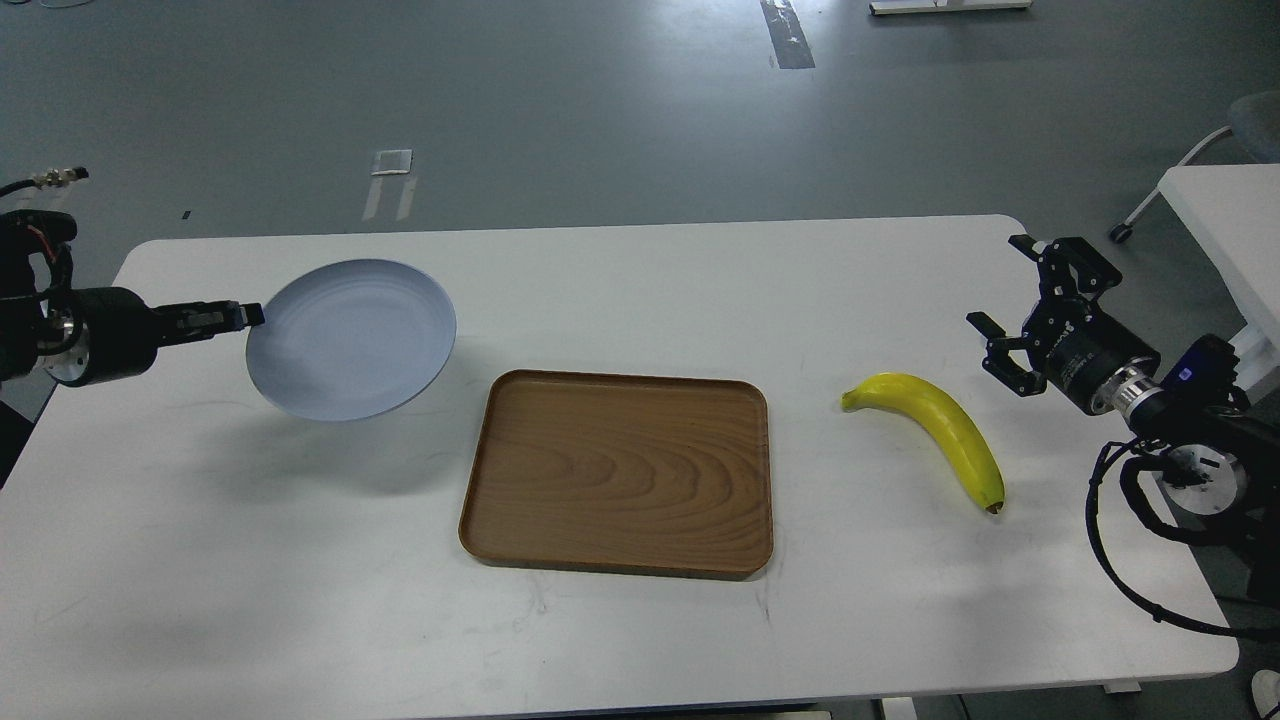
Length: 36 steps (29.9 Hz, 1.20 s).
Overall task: Place banana on plate with both arms
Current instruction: 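Carry the plate over the wooden tray and lower it down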
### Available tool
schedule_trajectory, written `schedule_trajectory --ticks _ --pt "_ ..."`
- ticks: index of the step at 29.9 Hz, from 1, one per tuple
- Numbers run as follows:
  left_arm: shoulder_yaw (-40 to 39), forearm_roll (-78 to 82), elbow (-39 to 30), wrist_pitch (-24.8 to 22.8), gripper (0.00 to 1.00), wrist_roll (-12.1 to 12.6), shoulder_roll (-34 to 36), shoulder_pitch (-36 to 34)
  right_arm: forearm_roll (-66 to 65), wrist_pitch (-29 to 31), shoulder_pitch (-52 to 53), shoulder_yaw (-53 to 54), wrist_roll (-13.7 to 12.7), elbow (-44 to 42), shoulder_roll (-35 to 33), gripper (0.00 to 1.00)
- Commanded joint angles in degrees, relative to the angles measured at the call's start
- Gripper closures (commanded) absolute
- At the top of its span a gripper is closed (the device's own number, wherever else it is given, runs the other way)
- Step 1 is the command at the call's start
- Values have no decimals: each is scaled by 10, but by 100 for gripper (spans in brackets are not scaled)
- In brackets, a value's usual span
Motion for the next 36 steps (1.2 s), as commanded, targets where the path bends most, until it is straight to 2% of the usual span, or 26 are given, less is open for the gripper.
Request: schedule_trajectory --ticks 1,4,6,8,14,22,30,36 --pt "0 6 -63 -7 100 0 8 -22 0 0 -1 0 0 -1 0 0" --pt "0 38 -133 -7 100 0 3 -39 0 0 -1 0 0 -2 0 0" --pt "0 64 -154 -7 100 0 0 -48 0 0 -1 0 0 -2 1 0" --pt "1 115 -160 -7 100 0 -40 -59 0 0 -2 0 0 -2 1 0" --pt "6 156 -128 -7 100 0 -154 -67 0 0 -2 0 0 -2 0 0" --pt "67 155 -30 -6 100 0 -265 -74 0 0 -4 0 0 -2 0 0" --pt "69 154 51 -2 100 0 -325 -67 0 0 -4 0 0 -3 -1 0" --pt "69 154 59 -2 100 0 -335 -66 0 0 -5 0 0 -3 -2 0"
